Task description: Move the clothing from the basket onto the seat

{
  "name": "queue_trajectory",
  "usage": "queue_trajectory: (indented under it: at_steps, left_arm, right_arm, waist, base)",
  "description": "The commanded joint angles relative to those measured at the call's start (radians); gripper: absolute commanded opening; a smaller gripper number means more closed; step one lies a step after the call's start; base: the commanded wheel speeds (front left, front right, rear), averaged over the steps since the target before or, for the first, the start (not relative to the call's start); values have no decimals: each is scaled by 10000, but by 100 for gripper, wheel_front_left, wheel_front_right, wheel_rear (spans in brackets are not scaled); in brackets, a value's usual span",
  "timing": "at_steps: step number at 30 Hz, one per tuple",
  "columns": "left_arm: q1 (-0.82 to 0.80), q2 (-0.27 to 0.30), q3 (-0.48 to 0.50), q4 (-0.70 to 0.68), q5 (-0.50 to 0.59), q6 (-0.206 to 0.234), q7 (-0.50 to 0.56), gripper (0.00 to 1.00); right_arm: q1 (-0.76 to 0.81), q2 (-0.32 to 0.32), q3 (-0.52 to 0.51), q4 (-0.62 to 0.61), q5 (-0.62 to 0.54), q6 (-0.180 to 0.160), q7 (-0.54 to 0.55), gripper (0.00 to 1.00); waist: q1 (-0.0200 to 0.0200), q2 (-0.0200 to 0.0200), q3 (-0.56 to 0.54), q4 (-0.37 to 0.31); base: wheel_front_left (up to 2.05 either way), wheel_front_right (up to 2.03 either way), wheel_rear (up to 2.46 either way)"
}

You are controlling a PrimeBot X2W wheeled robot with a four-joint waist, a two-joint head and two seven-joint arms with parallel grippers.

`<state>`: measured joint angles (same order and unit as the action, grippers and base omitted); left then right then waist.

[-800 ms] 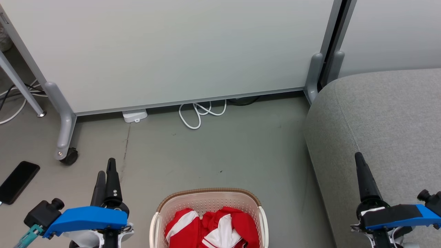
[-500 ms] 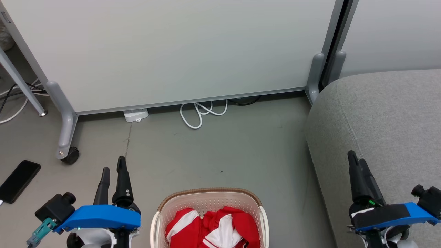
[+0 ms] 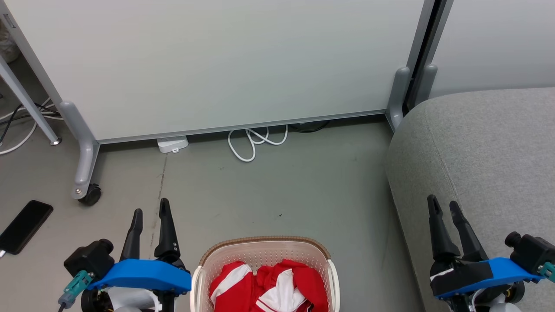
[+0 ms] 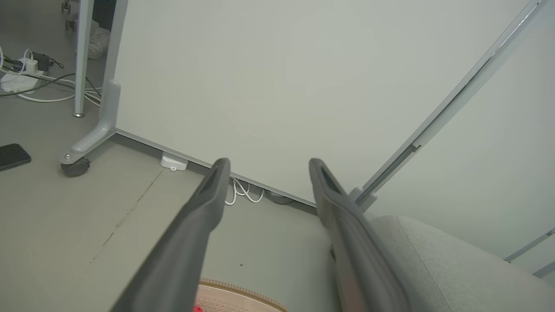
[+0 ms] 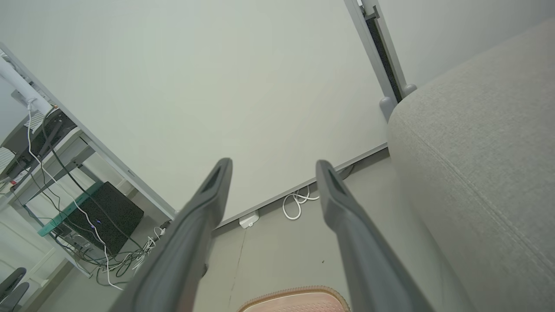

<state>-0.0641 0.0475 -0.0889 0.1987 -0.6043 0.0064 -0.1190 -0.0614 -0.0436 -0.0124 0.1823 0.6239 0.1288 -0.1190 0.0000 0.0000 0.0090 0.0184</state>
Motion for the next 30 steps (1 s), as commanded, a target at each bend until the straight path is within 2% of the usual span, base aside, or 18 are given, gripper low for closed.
queue_trajectory:
  at_steps: [1,18,30]
  left_arm:
    - [-261,88,-125,35,470,116,-138,100]
    - [-346,194,-652,272,2184,356,-579,100]
    - [-299,192,-831,400,3086,98,-851,100]
  right_arm:
    - [-37,-69,12,-15,-480,18,-137,100]
    - [-87,-78,84,295,-2376,22,-577,100]
    - [-18,-83,198,310,-3445,24,-852,100]
  waist:
    - [0,0,4,4]
    - [0,0,-4,68]
    - [0,0,-41,172]
  base:
    - [0,0,0]
    - [0,0,0]
    - [0,0,0]
